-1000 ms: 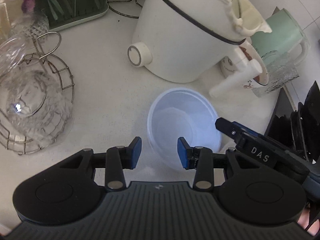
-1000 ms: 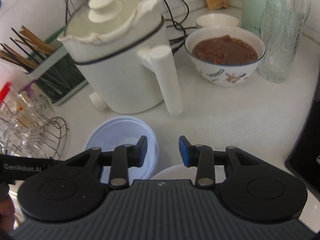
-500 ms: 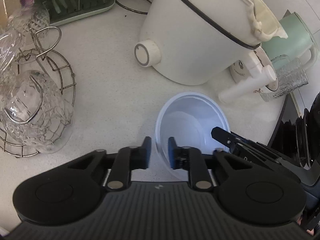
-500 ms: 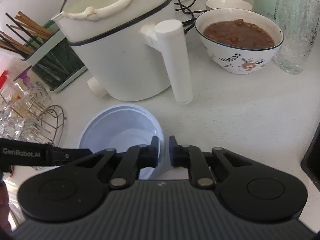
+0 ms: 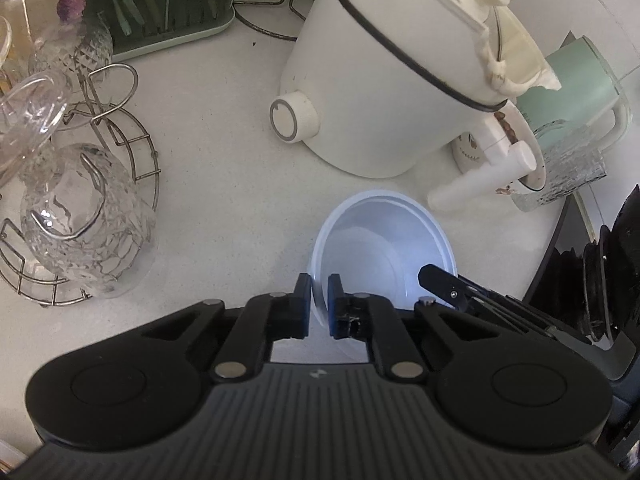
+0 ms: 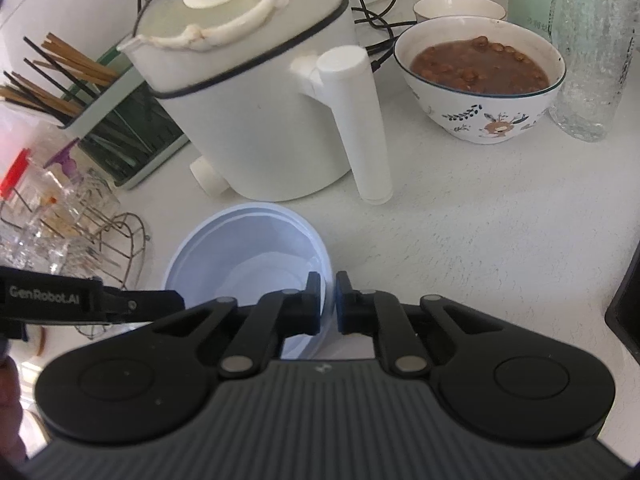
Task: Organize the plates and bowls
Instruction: 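Lower the held bowl into the other translucent bowl with both grippers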
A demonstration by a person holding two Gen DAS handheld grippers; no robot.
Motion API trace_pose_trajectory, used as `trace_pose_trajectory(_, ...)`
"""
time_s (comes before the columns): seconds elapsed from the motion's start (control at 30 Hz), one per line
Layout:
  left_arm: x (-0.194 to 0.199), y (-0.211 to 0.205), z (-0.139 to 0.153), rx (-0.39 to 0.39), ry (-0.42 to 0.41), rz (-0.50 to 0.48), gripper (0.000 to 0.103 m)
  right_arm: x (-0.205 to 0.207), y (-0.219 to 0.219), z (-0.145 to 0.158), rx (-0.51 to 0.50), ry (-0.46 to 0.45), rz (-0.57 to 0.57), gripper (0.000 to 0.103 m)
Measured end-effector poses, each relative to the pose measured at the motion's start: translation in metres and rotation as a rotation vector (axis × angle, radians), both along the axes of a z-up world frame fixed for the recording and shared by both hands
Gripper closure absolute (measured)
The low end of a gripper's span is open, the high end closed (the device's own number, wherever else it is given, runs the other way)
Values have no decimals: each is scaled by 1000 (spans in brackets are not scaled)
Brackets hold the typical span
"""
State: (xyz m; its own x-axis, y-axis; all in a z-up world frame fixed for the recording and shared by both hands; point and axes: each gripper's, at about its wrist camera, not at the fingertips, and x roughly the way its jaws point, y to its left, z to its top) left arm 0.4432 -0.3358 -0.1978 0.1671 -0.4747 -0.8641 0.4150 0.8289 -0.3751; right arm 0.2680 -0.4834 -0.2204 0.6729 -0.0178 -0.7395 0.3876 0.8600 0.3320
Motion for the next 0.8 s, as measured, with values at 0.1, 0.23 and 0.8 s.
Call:
trace_pose_trajectory(0.1,-3,5,7,-9,-1,-4,93,-6,-1,7,18,-20,-6,93)
trace_pose_trajectory(0.23,-10,17,17,-38,11,12,93,-15,1,18,40,-42,-3,93)
trace_pose_trajectory(0.8,-56,66,76,-85,-41,63,93,-47,31,73,-2,-130,89,91)
